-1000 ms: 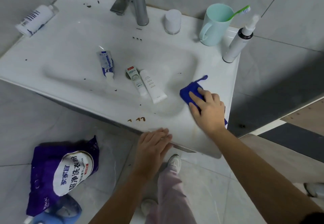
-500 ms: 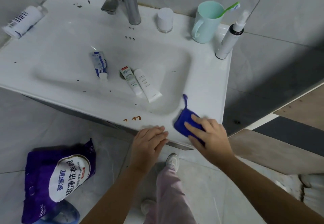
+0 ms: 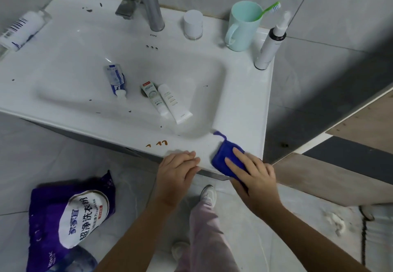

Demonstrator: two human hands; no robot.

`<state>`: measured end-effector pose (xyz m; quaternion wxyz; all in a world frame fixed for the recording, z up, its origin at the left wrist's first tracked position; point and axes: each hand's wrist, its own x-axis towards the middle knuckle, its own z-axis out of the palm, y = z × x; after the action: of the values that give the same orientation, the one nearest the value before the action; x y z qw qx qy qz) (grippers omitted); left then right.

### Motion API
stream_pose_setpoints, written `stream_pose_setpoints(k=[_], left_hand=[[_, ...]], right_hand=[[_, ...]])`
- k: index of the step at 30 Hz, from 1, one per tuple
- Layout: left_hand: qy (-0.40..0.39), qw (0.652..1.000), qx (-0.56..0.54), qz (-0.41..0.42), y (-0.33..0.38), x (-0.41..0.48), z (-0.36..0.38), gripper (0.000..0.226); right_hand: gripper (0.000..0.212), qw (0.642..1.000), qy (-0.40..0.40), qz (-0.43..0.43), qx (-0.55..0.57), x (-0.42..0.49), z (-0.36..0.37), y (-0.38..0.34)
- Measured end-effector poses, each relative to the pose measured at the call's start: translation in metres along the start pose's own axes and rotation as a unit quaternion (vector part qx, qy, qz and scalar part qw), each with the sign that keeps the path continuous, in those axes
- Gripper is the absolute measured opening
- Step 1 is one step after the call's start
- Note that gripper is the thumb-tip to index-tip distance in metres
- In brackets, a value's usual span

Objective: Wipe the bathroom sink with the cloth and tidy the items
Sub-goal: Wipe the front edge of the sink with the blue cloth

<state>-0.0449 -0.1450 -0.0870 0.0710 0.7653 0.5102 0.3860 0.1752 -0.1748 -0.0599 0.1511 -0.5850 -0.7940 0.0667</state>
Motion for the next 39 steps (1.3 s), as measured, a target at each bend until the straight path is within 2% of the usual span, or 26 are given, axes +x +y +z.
stream_pose_setpoints(k=[4,7,9,15,19,22,25,29,35,39], left_hand=[[0.004,1.000,0.000,0.007,0.000,0.000,0.002,0.015],[0.012,1.000,-0.002,0.003,0.000,0.000,0.003,0.014],[0.016,1.000,-0.005,0.000,0.002,0.000,0.002,0.016],[0.007,1.000,-0.009,-0.007,0.002,-0.002,0.002,0.017],[0.010,1.000,-0.011,-0.002,0.001,-0.002,0.003,0.016],[0.001,1.000,-0.013,-0.002,-0.001,-0.002,0.003,0.015],[-0.010,1.000,-0.018,0.001,-0.001,-0.001,0.000,0.017],[-0.015,1.000,-0.023,0.000,-0.002,-0.001,0.000,0.018],[-0.022,0.999,-0.024,0.001,-0.003,-0.001,-0.002,0.022],[-0.016,1.000,-0.024,-0.002,-0.003,-0.002,-0.001,0.020]], right_hand=[[0.040,0.999,-0.014,-0.038,-0.007,0.049,-0.002,0.023],[0.051,0.997,-0.023,0.056,-0.050,0.105,-0.006,0.048],[0.056,0.993,-0.038,0.097,-0.062,0.108,-0.005,0.049],[0.045,0.996,-0.049,0.047,-0.054,0.005,-0.001,-0.014],[0.048,0.994,-0.086,0.019,-0.062,0.051,0.003,-0.015],[0.048,0.990,-0.080,0.108,-0.037,0.096,0.012,-0.020],[0.049,0.985,-0.061,0.147,-0.060,0.069,0.012,-0.031],[0.049,0.985,-0.070,0.131,-0.084,0.032,0.001,-0.030],[0.052,0.992,-0.052,0.102,-0.055,0.103,0.000,0.016],[0.049,0.998,-0.037,0.031,-0.041,0.073,-0.008,0.017]])
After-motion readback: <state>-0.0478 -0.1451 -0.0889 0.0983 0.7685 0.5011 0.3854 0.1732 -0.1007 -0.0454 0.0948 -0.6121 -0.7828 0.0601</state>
